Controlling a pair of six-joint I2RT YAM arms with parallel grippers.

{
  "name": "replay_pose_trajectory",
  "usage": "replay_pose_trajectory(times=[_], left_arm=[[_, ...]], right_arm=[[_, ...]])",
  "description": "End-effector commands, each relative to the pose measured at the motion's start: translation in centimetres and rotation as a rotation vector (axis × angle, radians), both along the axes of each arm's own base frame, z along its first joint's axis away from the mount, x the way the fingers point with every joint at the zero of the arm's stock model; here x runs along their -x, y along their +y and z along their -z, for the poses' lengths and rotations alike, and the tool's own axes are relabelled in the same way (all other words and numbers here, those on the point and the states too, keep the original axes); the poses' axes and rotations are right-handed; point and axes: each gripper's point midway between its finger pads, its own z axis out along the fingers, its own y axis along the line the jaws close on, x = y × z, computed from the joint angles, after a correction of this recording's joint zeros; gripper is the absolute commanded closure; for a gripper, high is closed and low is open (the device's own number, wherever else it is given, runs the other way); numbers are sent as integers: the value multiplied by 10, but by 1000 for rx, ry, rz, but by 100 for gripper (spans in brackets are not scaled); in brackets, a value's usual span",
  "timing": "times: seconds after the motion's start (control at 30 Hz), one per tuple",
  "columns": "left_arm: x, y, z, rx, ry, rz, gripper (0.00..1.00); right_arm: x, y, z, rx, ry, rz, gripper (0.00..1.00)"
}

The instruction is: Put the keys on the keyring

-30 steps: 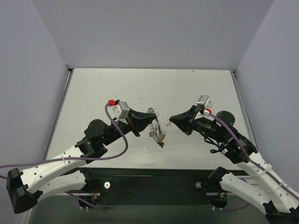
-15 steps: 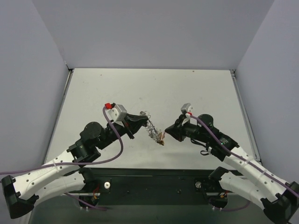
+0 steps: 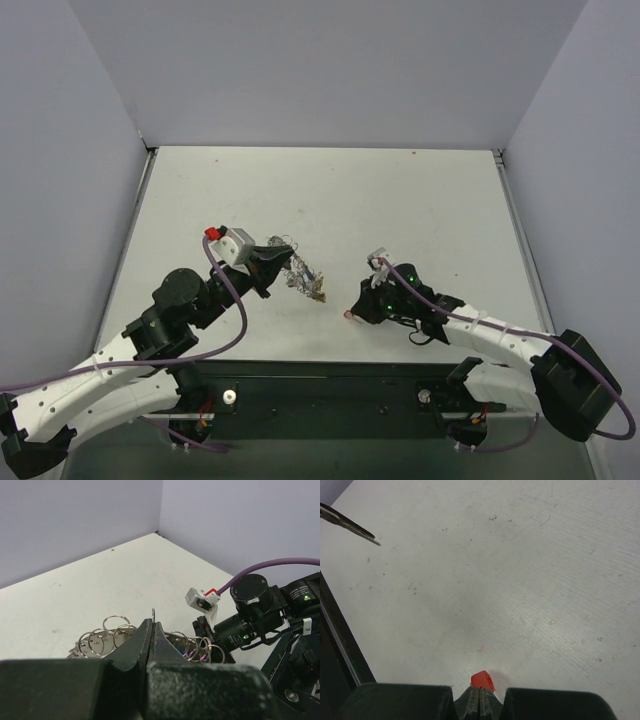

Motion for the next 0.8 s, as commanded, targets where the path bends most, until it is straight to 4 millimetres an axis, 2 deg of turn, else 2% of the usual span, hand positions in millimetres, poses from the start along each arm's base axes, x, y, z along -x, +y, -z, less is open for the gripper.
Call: replay_pose_trajectory(times=[0.0, 0.1, 0.23, 0.4, 0.77], left_arm=[[1, 14, -43, 86, -76, -38, 100], [1, 15, -42, 85, -75, -39, 100], [2, 16, -41, 84, -74, -41, 100], [3, 19, -41, 84, -75, -44, 100], [3, 20, -38, 85, -68, -49, 100]], right_arm=[[-16, 14, -5, -29, -22, 35, 100], [-18, 16, -1, -19, -3, 49, 99], [-20, 18, -1, -19, 3, 50, 88], [-21, 18, -5, -19, -2, 53, 82], [-11, 21, -8, -16, 38, 10, 66]])
